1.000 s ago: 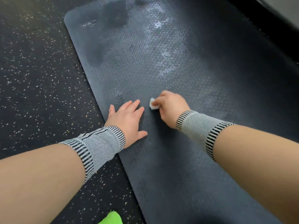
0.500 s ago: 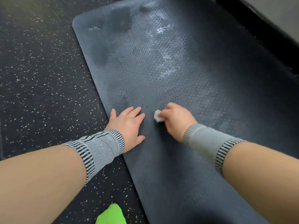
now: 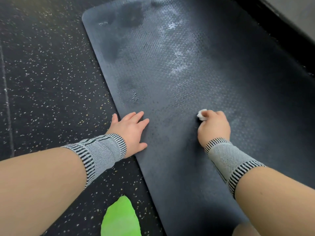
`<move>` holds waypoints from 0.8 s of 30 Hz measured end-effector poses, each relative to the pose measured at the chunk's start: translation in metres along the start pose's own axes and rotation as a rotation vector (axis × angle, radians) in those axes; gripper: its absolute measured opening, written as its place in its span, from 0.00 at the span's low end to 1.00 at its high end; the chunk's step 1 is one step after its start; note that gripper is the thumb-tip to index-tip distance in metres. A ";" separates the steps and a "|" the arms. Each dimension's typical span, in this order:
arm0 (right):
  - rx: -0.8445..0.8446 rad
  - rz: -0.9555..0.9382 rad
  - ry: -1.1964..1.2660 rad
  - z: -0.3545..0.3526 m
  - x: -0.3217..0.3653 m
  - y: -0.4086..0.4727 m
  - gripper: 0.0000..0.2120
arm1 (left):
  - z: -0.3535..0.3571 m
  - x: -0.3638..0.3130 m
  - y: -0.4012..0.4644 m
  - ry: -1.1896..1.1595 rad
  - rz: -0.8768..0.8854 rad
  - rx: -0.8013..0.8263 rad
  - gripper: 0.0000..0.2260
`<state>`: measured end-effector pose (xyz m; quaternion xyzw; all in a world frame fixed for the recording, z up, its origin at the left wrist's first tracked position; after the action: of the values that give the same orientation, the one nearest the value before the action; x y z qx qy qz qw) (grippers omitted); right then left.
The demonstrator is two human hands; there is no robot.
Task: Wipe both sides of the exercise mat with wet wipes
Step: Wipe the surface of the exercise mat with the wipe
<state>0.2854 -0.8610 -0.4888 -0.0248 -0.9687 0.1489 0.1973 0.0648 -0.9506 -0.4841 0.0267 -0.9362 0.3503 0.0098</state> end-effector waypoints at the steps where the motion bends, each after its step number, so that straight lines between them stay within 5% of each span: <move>1: 0.021 -0.011 -0.015 0.008 0.005 -0.015 0.16 | 0.002 0.002 -0.002 0.002 -0.009 0.008 0.36; 6: 0.290 -0.446 -0.083 0.057 0.057 -0.090 0.14 | 0.005 0.008 -0.007 0.003 -0.039 0.016 0.37; 8: 0.222 -0.399 -0.043 0.043 0.050 -0.070 0.14 | 0.005 0.010 -0.010 0.002 -0.042 0.016 0.36; 13: 0.054 0.058 0.102 0.019 0.017 -0.041 0.15 | 0.012 0.022 -0.019 0.002 -0.080 0.040 0.36; 19: 0.324 -0.517 0.001 0.075 0.081 -0.107 0.13 | 0.013 0.026 -0.020 0.004 -0.091 0.034 0.35; 21: 0.210 -0.495 0.061 0.058 0.077 -0.081 0.12 | 0.013 0.030 -0.020 -0.001 -0.092 0.022 0.34; 24: 0.067 -0.161 0.079 0.033 0.047 -0.038 0.14 | 0.017 0.038 -0.022 -0.003 -0.096 0.009 0.32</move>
<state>0.2297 -0.9016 -0.4893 0.0541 -0.9535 0.1638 0.2472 0.0285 -0.9799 -0.4812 0.0721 -0.9323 0.3534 0.0251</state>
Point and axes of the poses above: each hand's wrist, its own y-axis towards the middle knuckle, its own z-axis out of the palm, x = y × z, the point moved 5 cm from there along y, towards the middle knuckle, and after that the axes turned 5 degrees about x, right-handed, at the moved point
